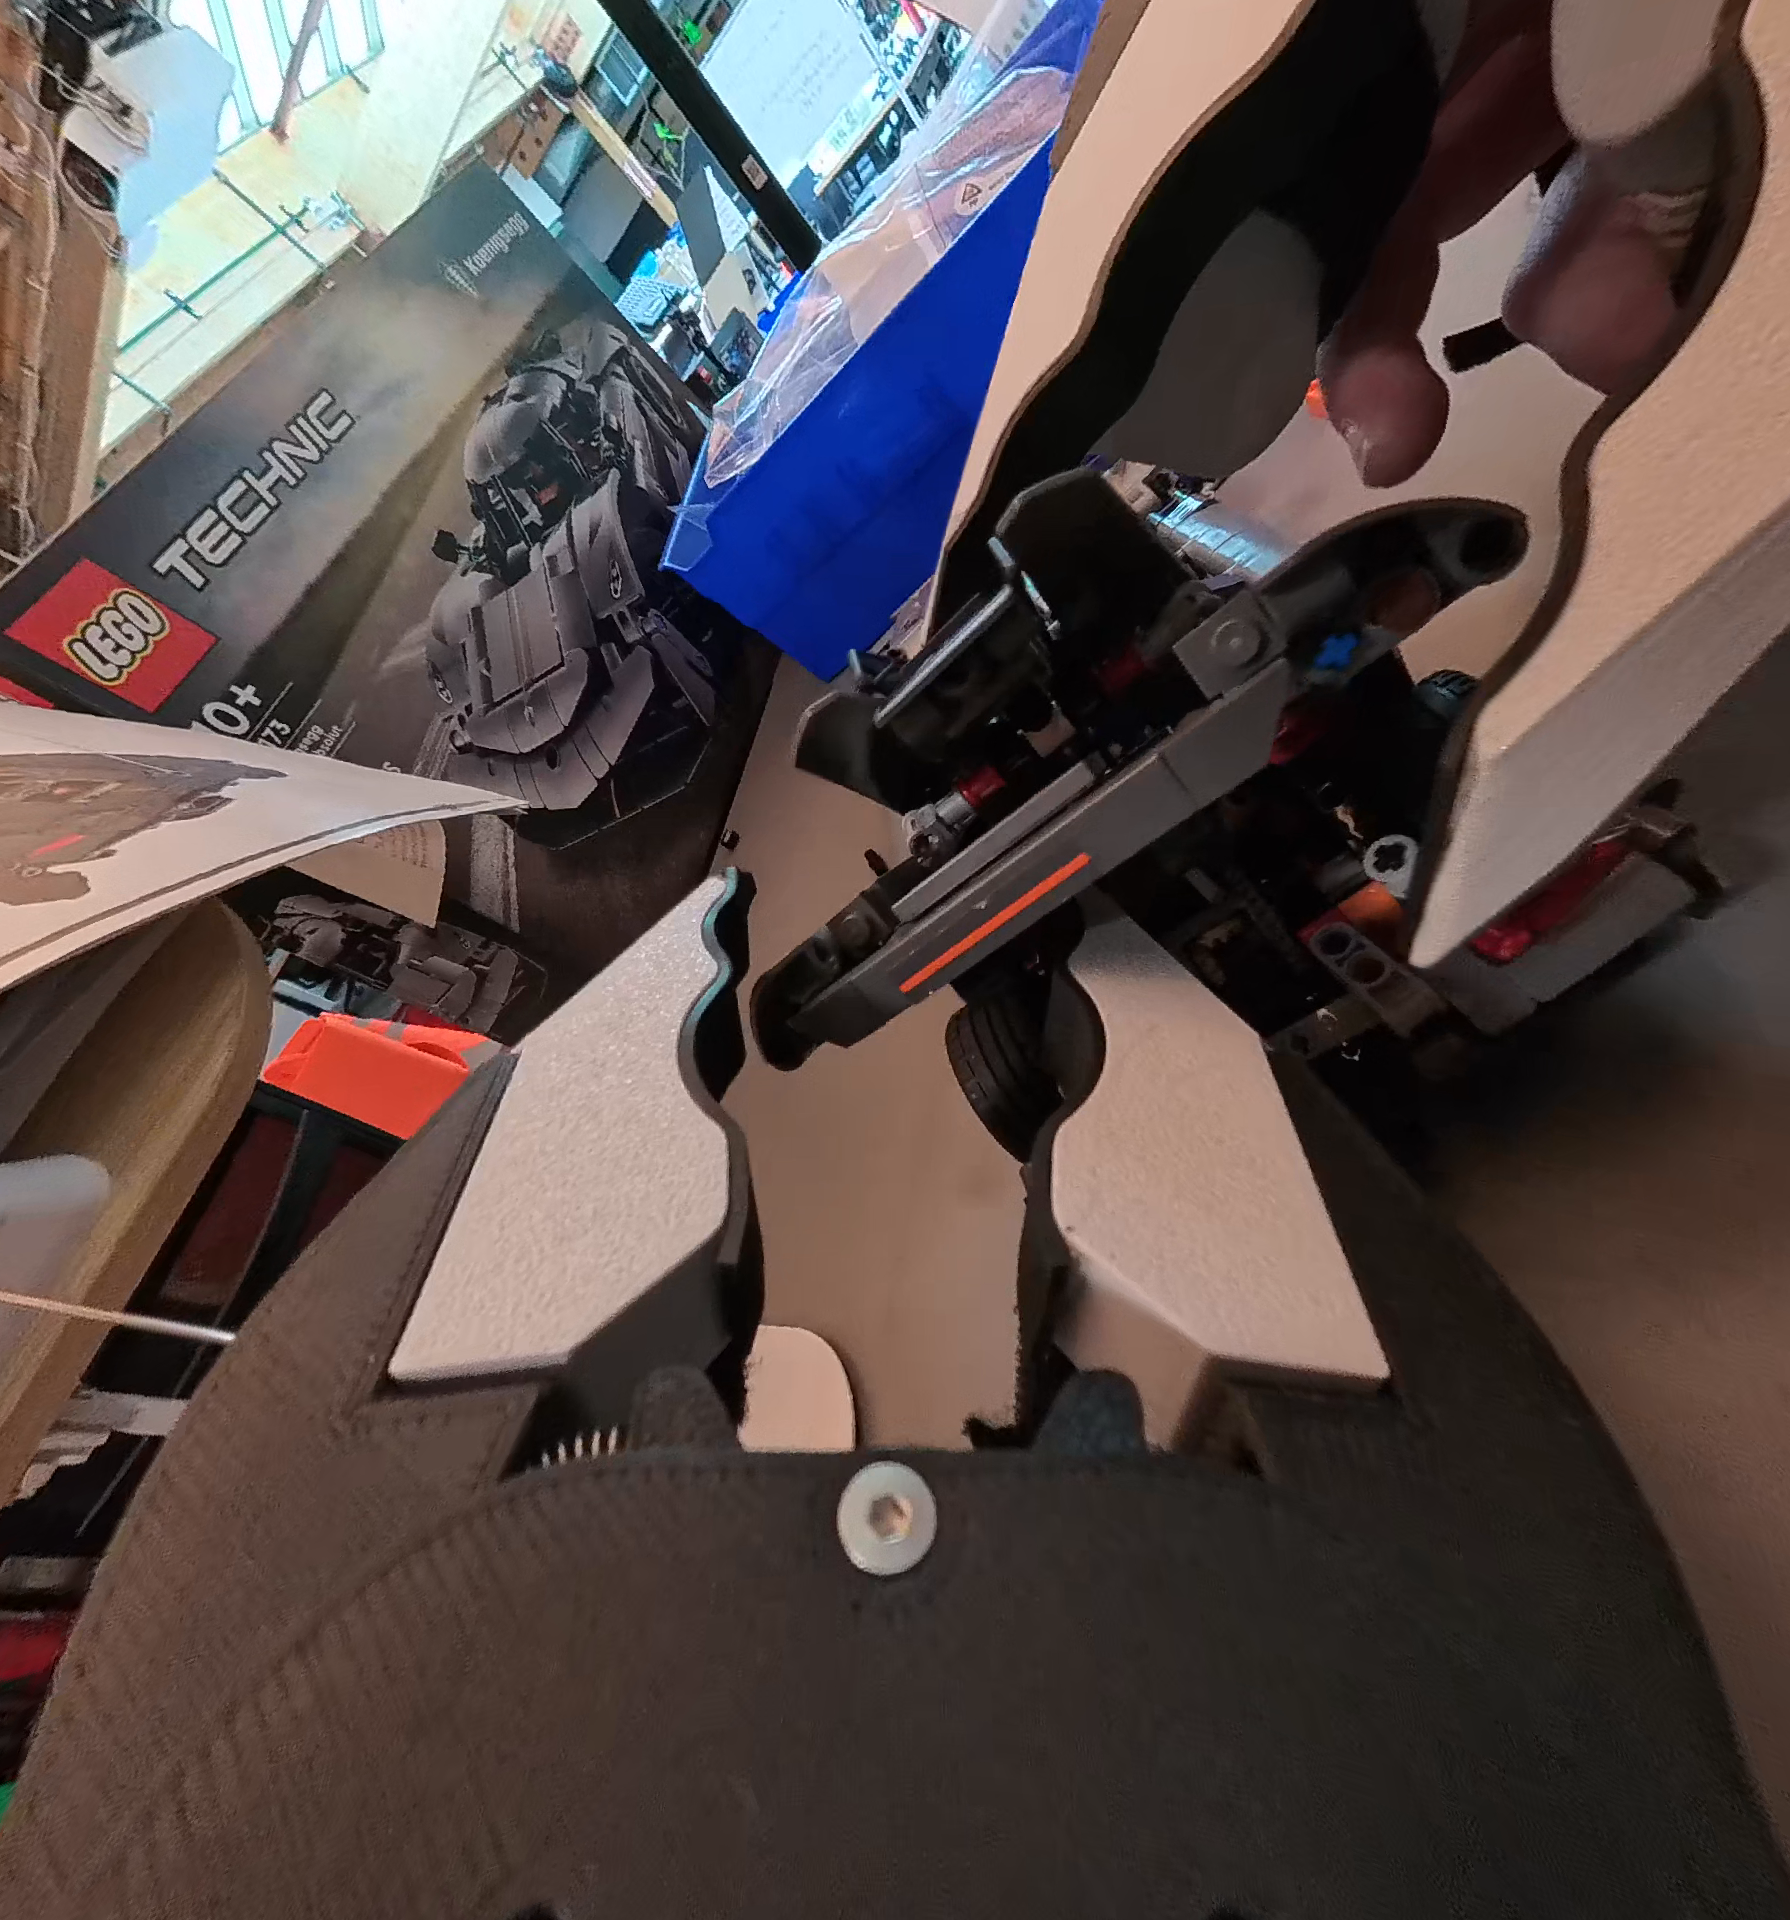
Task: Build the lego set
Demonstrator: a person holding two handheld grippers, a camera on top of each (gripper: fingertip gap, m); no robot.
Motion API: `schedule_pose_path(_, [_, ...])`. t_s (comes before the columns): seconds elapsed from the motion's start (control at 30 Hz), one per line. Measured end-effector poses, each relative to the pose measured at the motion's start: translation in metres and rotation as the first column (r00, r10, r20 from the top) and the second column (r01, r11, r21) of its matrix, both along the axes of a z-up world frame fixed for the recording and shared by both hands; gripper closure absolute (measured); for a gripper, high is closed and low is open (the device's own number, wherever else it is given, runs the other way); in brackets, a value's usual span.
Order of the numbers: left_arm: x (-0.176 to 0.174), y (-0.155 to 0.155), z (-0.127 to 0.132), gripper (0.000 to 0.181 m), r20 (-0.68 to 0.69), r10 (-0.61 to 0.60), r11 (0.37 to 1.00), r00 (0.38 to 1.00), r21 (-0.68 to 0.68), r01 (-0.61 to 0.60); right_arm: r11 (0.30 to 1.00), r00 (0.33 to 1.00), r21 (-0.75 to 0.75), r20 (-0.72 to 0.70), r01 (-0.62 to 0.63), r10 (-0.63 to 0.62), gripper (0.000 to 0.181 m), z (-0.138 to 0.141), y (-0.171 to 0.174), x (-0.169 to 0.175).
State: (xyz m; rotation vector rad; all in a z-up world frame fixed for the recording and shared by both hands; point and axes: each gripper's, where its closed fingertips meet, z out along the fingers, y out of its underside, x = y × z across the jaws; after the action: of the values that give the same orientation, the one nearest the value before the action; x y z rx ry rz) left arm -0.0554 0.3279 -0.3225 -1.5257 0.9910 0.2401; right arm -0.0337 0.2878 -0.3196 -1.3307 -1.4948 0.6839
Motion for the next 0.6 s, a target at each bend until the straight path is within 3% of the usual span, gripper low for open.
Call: schedule_pose_path(0.6, [0.0007,-0.0040,-0.0008,0.134,0.101,-0.025,0.999,0.995,-0.039,0.029,0.999,0.999,0.038,-0.028,0.016,-0.014,0.105,0.0023,0.0030,0.0009])
